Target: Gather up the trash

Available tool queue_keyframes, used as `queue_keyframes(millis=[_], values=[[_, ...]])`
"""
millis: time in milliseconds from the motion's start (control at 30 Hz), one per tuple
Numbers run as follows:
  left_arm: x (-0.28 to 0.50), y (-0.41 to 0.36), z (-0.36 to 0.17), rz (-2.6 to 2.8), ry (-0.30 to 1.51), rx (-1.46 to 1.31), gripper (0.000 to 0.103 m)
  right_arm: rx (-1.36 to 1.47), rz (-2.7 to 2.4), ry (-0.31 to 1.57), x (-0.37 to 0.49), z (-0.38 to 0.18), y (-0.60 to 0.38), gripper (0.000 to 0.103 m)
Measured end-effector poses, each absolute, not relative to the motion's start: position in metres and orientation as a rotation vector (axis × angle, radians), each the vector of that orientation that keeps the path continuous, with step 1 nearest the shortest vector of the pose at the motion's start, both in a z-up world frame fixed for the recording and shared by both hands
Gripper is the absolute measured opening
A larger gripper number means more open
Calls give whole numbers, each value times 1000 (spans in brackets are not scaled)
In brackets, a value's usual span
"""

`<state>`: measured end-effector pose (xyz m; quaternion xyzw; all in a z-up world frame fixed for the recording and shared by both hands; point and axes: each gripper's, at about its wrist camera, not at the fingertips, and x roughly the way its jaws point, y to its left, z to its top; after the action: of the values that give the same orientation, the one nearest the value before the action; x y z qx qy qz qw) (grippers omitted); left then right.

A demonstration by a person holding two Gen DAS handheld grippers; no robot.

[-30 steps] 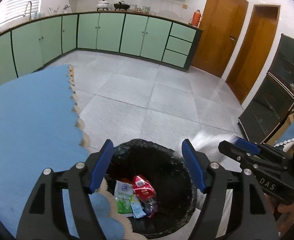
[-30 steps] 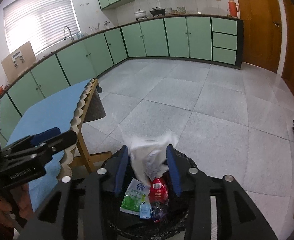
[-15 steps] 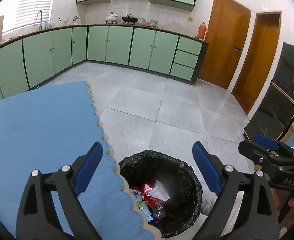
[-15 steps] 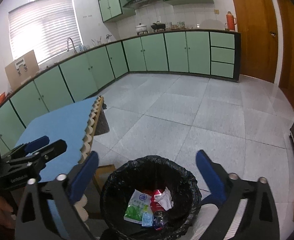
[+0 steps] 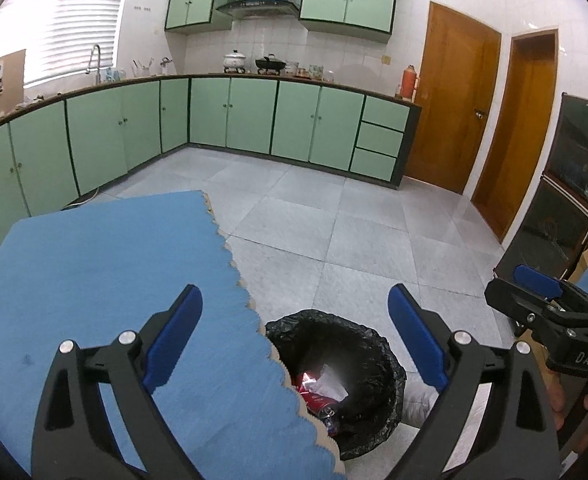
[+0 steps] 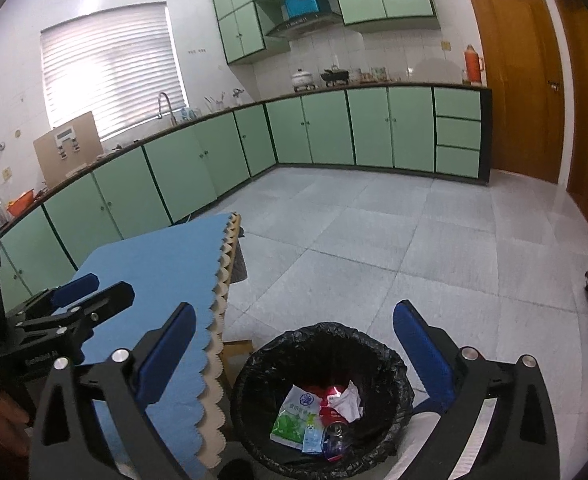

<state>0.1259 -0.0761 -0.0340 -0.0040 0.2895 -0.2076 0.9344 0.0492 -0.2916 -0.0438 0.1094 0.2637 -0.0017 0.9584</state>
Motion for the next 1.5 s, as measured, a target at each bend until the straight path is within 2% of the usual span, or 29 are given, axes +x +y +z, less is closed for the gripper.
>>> queue_keyframes(millis=[800,1500], values=[[46,-30,5,-359,489,-9,91,123,23,417,-20,1,-242,97],[21,-16,11,-329,438,-1,91,106,37,410,-27,-2,-226,97]])
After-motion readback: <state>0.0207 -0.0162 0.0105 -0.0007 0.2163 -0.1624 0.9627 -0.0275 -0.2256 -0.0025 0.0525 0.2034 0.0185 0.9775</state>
